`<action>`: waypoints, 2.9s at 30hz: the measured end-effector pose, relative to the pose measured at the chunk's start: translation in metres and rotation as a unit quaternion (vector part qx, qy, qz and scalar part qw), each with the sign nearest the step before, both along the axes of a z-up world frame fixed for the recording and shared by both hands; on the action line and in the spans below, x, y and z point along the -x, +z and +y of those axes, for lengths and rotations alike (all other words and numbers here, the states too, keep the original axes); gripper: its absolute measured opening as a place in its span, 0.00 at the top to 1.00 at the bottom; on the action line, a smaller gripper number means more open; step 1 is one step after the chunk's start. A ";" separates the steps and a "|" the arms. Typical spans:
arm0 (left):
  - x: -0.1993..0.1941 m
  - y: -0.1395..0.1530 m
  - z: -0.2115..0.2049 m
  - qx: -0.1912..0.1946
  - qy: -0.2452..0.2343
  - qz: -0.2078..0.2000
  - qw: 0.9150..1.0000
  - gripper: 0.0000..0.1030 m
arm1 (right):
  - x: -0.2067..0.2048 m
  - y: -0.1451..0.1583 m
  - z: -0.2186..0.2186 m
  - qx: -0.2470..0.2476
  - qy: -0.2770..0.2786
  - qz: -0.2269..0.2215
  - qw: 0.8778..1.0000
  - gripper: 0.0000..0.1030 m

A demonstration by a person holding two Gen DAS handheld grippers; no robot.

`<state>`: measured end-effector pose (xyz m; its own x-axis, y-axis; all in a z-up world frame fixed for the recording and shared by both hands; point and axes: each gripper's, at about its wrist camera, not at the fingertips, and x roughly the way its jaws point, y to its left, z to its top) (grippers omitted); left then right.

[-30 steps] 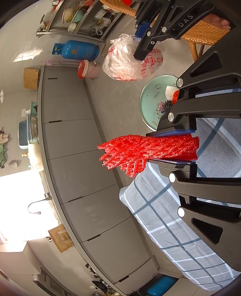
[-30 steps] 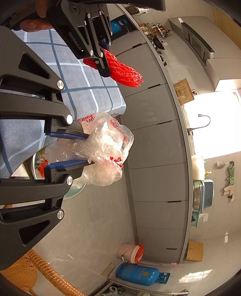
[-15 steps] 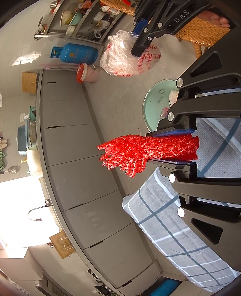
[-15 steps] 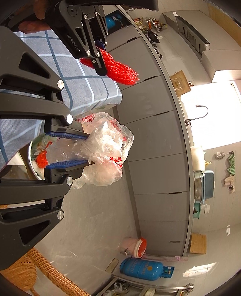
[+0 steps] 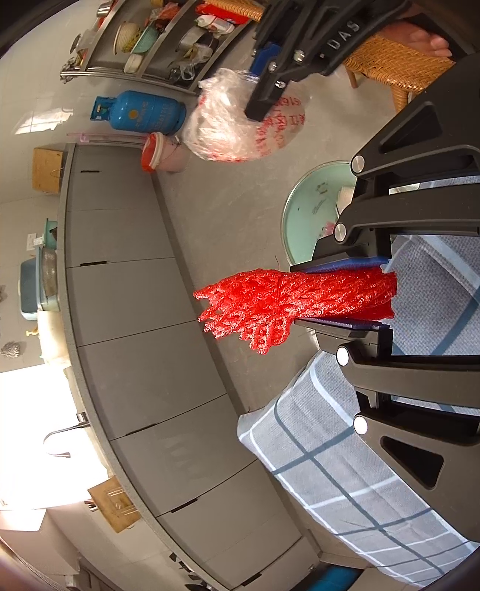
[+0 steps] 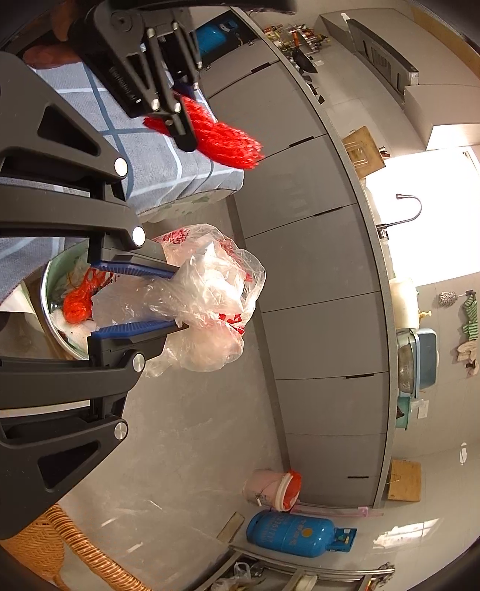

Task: Collect trash
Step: 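Carry the white bag with the right tool over the basin while the left tool carries the red net, then open both tools over the basin to drop the white bag and red net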

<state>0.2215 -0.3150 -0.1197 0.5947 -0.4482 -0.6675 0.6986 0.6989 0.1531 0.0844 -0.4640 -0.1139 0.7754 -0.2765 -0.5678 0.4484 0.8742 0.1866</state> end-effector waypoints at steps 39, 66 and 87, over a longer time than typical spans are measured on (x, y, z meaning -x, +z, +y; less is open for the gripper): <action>-0.032 -0.055 -0.026 -0.042 0.006 0.046 0.998 0.75 | -0.059 -0.048 -0.024 -0.027 0.011 0.054 0.998 0.73; -0.038 -0.079 -0.039 -0.068 -0.006 0.068 0.995 0.74 | -0.073 -0.080 -0.029 -0.054 0.011 0.085 0.995 0.69; -0.040 -0.071 -0.024 -0.059 0.009 0.065 0.996 0.22 | -0.055 -0.062 -0.030 -0.059 -0.010 0.041 0.997 0.29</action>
